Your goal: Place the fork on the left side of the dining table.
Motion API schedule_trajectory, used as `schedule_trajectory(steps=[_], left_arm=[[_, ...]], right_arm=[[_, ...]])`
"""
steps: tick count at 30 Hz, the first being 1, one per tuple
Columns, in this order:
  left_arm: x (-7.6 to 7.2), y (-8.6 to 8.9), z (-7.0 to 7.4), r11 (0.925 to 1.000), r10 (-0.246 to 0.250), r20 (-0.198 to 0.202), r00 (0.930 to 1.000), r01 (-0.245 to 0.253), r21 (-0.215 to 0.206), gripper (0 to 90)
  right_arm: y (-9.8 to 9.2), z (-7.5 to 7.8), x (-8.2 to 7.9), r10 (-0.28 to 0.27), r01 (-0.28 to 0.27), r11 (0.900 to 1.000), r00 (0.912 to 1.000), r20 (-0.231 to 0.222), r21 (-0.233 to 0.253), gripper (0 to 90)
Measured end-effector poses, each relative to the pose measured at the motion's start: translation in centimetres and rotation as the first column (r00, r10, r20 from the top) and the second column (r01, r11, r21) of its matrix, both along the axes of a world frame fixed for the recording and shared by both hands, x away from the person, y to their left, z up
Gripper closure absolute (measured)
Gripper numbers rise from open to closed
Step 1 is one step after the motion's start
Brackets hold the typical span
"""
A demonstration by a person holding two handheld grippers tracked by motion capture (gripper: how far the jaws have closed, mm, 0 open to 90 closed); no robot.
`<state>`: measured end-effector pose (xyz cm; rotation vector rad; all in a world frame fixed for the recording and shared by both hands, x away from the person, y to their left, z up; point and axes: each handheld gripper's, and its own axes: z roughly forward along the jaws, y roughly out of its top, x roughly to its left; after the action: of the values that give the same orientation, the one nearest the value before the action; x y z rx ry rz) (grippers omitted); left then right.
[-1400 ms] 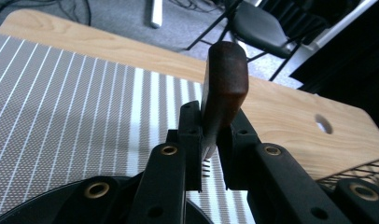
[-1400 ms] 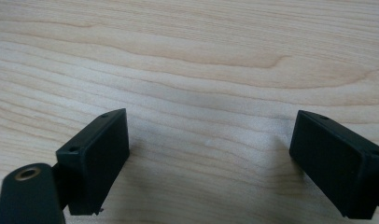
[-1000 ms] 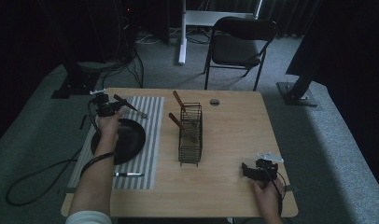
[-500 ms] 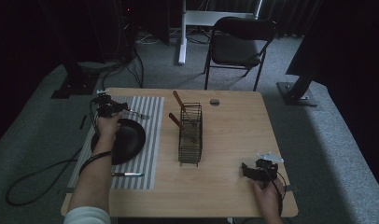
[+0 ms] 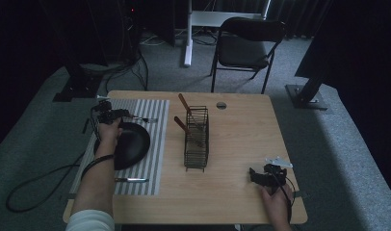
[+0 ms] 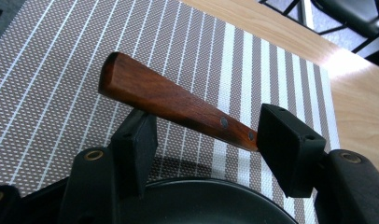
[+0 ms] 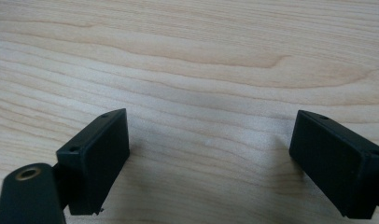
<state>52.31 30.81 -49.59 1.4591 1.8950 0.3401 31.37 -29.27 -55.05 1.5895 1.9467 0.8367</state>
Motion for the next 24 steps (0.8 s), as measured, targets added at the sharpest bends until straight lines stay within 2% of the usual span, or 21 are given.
schedule_trajectory(steps=[4,5,6,7,8,9,12,14,17,19,22,23,24], left_arm=[[0.1,0.0,0.0,0.9997,-0.003,0.0,1.0,0.003,0.022,38.9],[0.2,-0.1,0.0,0.9982,-0.007,-0.01,0.9999,0.007,0.06,38.9],[0.3,-0.3,-0.3,0.99,-0.005,-0.042,0.9991,0.011,0.141,38.7],[0.3,-0.3,-0.3,0.99,-0.005,-0.042,0.9991,0.011,0.141,38.7],[0.3,-0.1,-0.4,0.9912,-0.009,-0.06,0.9981,0.017,0.131,38.7],[0.2,0.1,-0.8,0.9978,0.002,-0.073,0.9974,0.002,0.067,38.8],[0.0,0.1,-0.9,0.9981,0.0,-0.071,0.9974,0.004,0.061,38.8],[-0.2,0.1,-0.8,0.9965,-0.001,-0.059,0.9982,0.006,0.083,38.7],[-0.7,0.3,-0.7,0.9976,0.002,-0.027,0.9996,0.0,0.069,38.7],[-0.8,0.3,-0.7,0.9976,0.0,-0.026,0.9997,0.002,0.07,38.7],[-1.2,0.2,-0.7,0.9996,-0.024,-0.009,0.9997,0.024,0.018,38.7],[-1.4,0.0,-0.6,0.9988,-0.032,-0.008,0.9994,0.033,0.035,38.2],[-1.4,0.0,-0.6,0.9988,-0.032,-0.008,0.9994,0.033,0.035,33.8]], right_arm=[[0.0,0.0,0.0,0.001,-0.001,1.0,1.0,0.001,0.0,11.7],[0.0,0.0,0.0,0.001,-0.001,1.0,1.0,0.001,0.001,11.7],[0.0,0.0,0.0,0.001,-0.001,1.0,1.0,0.001,0.001,11.7],[0.0,0.0,0.0,0.001,-0.001,1.0,1.0,0.001,0.001,11.7],[0.0,0.0,0.0,0.001,-0.001,1.0,1.0,0.001,0.001,11.7],[0.0,0.0,0.0,0.002,-0.002,1.0,1.0,0.001,0.001,11.7],[0.0,0.0,0.0,0.002,-0.002,1.0,1.0,0.001,0.001,11.7],[0.0,0.0,0.0,0.002,-0.002,1.0,1.0,0.001,0.001,11.7],[0.0,0.0,0.0,0.002,-0.002,1.0,1.0,0.001,0.001,11.7],[0.0,0.0,0.0,0.002,-0.002,1.0,1.0,0.001,0.001,11.7],[0.0,0.0,0.0,0.001,-0.001,1.0,1.0,0.001,0.001,11.7],[0.0,0.0,0.0,0.001,-0.001,1.0,1.0,0.001,0.001,11.7],[0.0,0.0,0.0,0.001,-0.001,1.0,1.0,0.001,0.001,11.7]])
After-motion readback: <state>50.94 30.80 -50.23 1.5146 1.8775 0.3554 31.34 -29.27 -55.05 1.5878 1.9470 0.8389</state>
